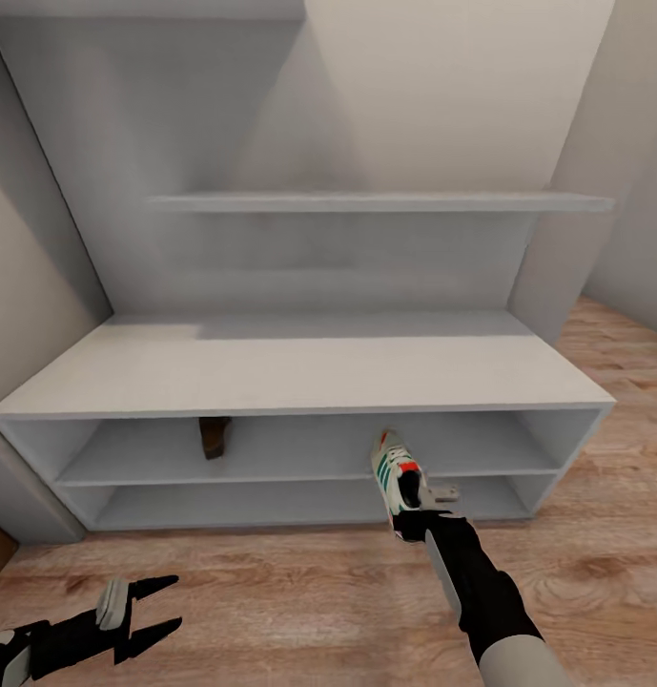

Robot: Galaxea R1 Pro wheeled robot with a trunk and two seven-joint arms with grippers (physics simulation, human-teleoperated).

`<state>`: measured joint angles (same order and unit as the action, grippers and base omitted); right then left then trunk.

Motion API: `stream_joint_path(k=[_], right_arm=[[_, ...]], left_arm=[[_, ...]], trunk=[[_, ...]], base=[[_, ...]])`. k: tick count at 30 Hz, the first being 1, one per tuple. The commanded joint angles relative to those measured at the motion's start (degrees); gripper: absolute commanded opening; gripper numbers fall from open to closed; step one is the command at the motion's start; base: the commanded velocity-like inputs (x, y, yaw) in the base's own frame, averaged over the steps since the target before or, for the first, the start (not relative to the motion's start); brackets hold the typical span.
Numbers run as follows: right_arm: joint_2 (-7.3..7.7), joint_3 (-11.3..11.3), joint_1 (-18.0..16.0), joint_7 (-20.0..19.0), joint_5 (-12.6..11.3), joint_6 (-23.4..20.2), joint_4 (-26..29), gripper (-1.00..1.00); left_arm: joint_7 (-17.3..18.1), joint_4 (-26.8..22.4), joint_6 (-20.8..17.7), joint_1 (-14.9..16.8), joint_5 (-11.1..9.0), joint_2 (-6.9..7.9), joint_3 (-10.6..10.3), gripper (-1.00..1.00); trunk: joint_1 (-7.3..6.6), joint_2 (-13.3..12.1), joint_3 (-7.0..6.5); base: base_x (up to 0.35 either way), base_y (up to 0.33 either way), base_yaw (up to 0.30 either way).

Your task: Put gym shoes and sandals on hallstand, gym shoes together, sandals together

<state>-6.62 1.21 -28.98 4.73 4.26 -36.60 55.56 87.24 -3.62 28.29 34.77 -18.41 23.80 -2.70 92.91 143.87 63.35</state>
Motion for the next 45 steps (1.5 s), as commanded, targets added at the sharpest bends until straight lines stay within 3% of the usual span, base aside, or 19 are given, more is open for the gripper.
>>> stream_joint_path(k=[1,5,8,26,45], right_arm=[[-0.06,0.11,-0.03,-0.08,0.44,-0.31,0.08,-1.0],[-0.06,0.11,-0.03,-0.08,0.4,-0.31,0.08,-1.0],[-0.06,0.12,-0.03,-0.1,0.4,-0.31,0.06,-1.0],[-0.06,0.15,-0.03,-0.11,0.4,-0.31,0.03,-1.0],[-0.06,0.18,-0.03,-0.08,0.41,-0.33,0.04,-1.0]], left_arm=[[0.12,0.02,1.05,0.03,-0.4,0.02,-1.51,1.0],[0.12,0.08,3.75,0.03,-0.45,-0.1,-7.74,1.0],[0.12,0.1,4.29,0.03,-0.48,-0.15,-9.42,1.0],[0.12,0.1,4.45,0.03,-0.49,-0.16,-9.87,1.0],[0.12,0.1,4.45,0.03,-0.49,-0.16,-9.89,1.0]], trunk=[[0.02,0.02,0.05],[0.02,0.02,0.05],[0.02,0.02,0.05],[0.02,0.02,0.05],[0.02,0.02,0.05]], base=[[0.297,-0.001,0.0],[0.174,-0.001,0.0],[0.049,0.0,0.0],[0.306,0.0,0.0],[0.14,0.0,0.0]])
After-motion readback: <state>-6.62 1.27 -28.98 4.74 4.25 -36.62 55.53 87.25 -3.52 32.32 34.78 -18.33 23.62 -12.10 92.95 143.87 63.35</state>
